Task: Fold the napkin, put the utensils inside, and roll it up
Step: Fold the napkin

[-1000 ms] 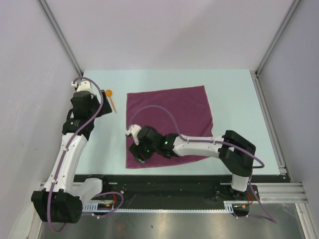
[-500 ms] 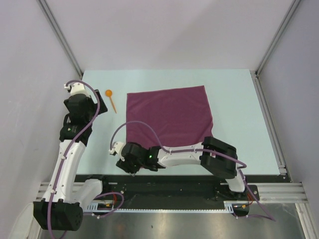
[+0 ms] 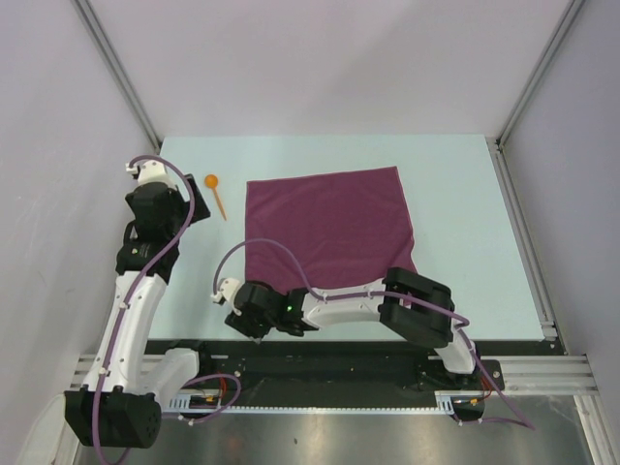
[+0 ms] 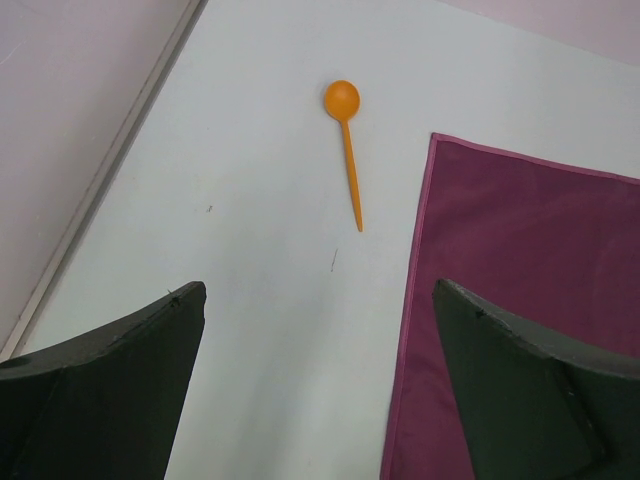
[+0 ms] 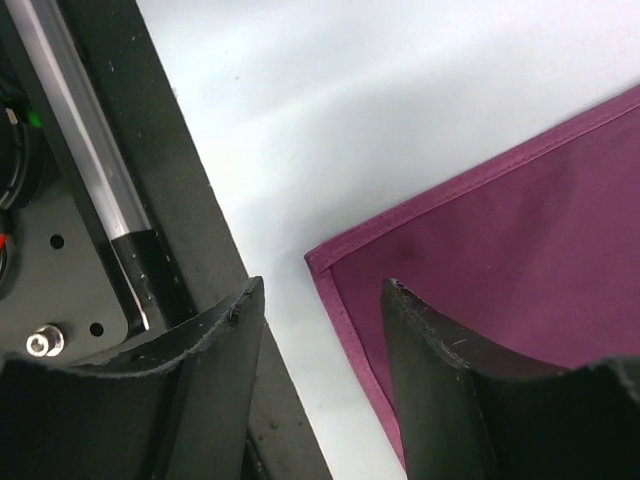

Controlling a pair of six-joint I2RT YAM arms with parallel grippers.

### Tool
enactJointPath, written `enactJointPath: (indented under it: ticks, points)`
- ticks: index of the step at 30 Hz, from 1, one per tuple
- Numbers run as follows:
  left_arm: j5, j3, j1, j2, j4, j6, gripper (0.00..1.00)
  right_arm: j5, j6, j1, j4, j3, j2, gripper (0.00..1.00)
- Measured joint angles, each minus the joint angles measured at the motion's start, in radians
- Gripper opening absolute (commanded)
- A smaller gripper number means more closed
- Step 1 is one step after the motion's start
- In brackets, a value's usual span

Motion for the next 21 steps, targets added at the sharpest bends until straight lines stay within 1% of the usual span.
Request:
enactJointPath:
  ticks: [5, 11, 13, 14, 15, 16, 17, 20, 21]
  points:
    - [0.008, 0.0, 0.0, 0.004, 0.0, 0.0, 1.0, 0.035, -0.003, 0.004, 0.023, 0.0, 0.007, 0.55]
    - [0.012, 0.0, 0.0, 0.006, 0.0, 0.0, 1.0, 0.077, -0.015, 0.011, 0.024, 0.0, 0.036, 0.52]
    - [0.014, 0.0, 0.0, 0.006, 0.0, 0.0, 1.0, 0.09, -0.019, 0.016, 0.027, 0.002, 0.039, 0.49]
    - [0.014, 0.0, 0.0, 0.006, 0.0, 0.0, 1.0, 0.097, -0.019, 0.018, 0.028, 0.002, 0.039, 0.45]
    - [0.014, 0.0, 0.0, 0.006, 0.0, 0.0, 0.99, 0.101, -0.02, 0.021, 0.029, 0.003, 0.04, 0.37]
    - [0.015, 0.0, 0.0, 0.006, 0.0, 0.0, 1.0, 0.112, -0.02, 0.025, 0.028, 0.006, 0.042, 0.33]
    - [0.016, 0.0, 0.0, 0.006, 0.0, 0.0, 1.0, 0.12, -0.022, 0.028, 0.027, 0.01, 0.045, 0.24]
    - [0.016, 0.0, 0.0, 0.006, 0.0, 0.0, 1.0, 0.143, -0.019, 0.034, 0.024, 0.019, 0.052, 0.1]
    - [0.016, 0.0, 0.0, 0.006, 0.0, 0.0, 1.0, 0.15, -0.016, 0.036, 0.024, 0.02, 0.053, 0.04]
